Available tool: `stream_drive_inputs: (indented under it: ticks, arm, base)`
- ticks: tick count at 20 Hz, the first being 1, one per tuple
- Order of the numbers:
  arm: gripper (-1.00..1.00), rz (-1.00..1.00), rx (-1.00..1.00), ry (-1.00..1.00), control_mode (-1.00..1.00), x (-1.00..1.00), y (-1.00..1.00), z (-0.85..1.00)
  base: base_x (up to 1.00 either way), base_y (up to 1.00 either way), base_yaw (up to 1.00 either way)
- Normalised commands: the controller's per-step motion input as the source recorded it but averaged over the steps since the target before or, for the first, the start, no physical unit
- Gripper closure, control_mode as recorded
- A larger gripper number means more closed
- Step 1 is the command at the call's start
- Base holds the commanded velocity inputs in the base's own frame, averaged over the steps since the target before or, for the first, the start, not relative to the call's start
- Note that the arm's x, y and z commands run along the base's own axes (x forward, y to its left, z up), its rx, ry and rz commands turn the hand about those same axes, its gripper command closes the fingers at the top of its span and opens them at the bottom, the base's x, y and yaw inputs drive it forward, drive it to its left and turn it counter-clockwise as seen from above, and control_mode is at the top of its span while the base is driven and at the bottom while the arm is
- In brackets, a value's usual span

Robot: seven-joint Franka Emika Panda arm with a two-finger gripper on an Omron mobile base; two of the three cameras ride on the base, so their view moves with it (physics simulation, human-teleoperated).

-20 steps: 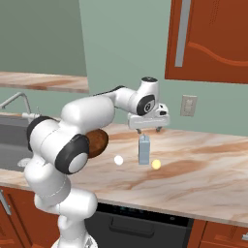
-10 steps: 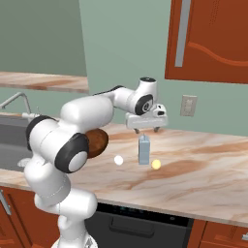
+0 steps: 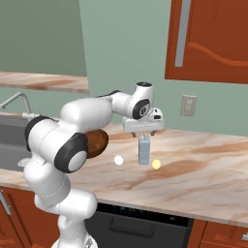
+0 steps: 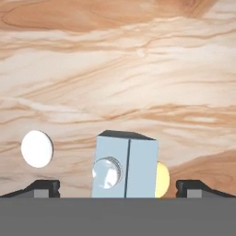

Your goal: Gather the eggs and milk located in the vicinity of the sink area and place them right next to the bowl.

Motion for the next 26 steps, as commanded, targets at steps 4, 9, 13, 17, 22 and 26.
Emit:
stream_drive_inputs:
  ticks: [4, 9, 13, 17, 22, 26]
  arm:
    - [-1.00, 0.00, 0.00, 0.00, -1.00, 0.00, 0.00, -0.44]
    - [-1.00, 0.00, 0.00, 0.00, -1.00, 0.00, 0.00, -0.31]
    - [-1.00, 0.00, 0.00, 0.00, -1.00, 0.00, 0.00, -0.19]
    - [-1.00, 0.00, 0.00, 0.01, -1.00, 0.00, 0.00, 0.00]
    - [1.00, 0.00, 0.00, 0.00, -1.00, 0.00, 0.00, 0.00]
    - [1.00, 0.00, 0.00, 0.00, -1.00, 0.00, 0.00, 0.00]
  base:
    - [0.00, 0.00, 0.00]
    - [0.00, 0.00, 0.00]
    - [0.00, 0.00, 0.00]
    - [0.00, 0.00, 0.00]
    - [0.00, 0.00, 0.00]
    - [0.00, 0.00, 0.00]
